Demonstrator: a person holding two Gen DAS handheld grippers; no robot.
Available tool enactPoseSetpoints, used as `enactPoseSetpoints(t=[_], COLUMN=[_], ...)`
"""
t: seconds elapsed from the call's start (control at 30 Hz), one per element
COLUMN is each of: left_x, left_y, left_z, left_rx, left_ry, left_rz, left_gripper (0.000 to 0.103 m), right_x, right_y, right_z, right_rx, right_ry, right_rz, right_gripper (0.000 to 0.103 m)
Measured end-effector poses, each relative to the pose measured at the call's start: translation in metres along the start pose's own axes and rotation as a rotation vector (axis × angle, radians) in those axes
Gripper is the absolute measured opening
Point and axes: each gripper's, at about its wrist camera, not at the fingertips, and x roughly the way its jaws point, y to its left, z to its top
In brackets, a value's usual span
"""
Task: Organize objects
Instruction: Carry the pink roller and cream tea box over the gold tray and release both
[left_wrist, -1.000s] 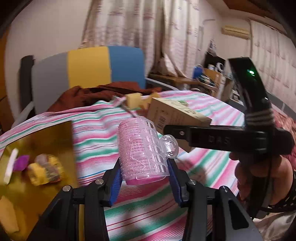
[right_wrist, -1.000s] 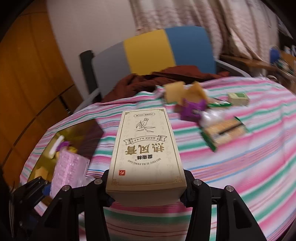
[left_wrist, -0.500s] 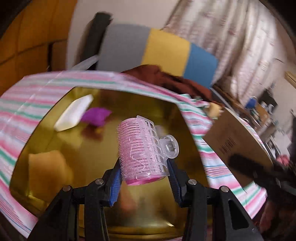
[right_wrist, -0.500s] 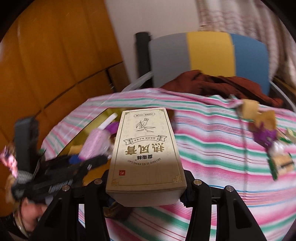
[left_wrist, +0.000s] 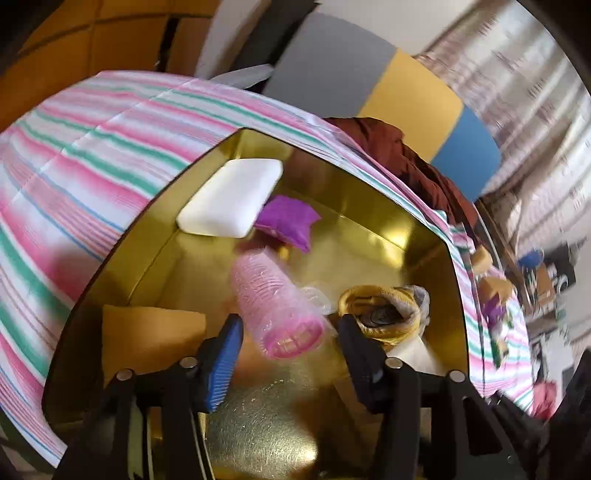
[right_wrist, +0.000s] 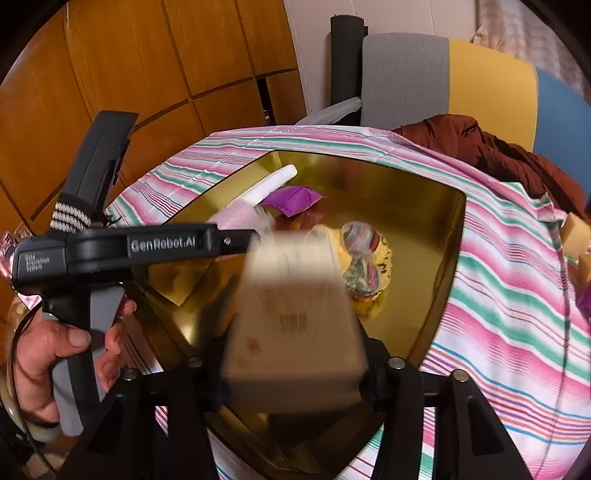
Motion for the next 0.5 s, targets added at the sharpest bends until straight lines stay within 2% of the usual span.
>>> enactPoseSetpoints(t=[0.07,0.1,0.27,0.4,0.5], left_x=[-0.004,-0.009,-0.029,-0.037,-0.043], left_y=[0.003,0.004,-0.001,-0.008,-0.021], left_z=[0.002,0.003,0.004,0.0,-0.006], left_rx=[-0.033,-0.045,-0.055,-0.082,-0.052], left_ry=[-0.001,-0.018,-0.116,-0.141,-0.154], left_rz=[-0.01,-0.011,0.016,-0.004,-0.021], left_gripper=[0.061,0.061,0.063,0.063,0.063], right_x=[-0.003,-0.006,-0.027,-0.042,-0.054], right_y=[0.002,0.002,-0.001,-0.016,-0.033], right_z=[-0.001,-0.002,-0.005,-0.009,-0.011], right_rx=[0.016,0.019,0.046,0.117,0.175], right_ry=[-0.016,-0.028,-0.092,-0.137,-0.181], right_rz=[0.019,0.019,0.026,0.015,-0.014], right_gripper=[0.074,0.075,0.077,0.077,0.078])
